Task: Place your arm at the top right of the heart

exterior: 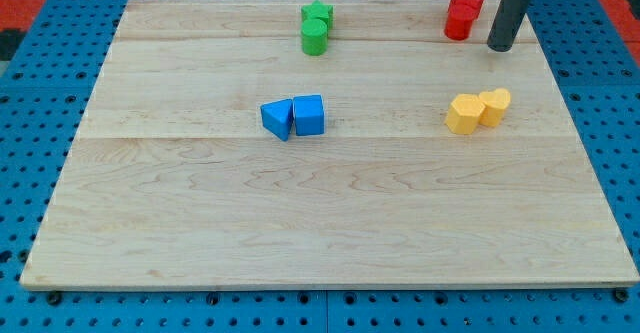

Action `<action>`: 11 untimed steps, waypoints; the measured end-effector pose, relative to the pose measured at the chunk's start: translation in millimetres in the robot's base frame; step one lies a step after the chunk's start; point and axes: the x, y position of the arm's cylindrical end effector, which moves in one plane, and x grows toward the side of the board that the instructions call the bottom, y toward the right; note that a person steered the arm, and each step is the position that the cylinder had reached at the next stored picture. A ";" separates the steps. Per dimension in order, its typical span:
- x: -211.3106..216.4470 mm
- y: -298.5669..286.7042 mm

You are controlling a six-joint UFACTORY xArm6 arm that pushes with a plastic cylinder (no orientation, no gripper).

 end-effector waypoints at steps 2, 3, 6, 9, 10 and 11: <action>-1.4 0.0; -1.4 2.2; 6.8 4.8; 66.4 -11.2; 64.5 -8.3; 57.7 -1.7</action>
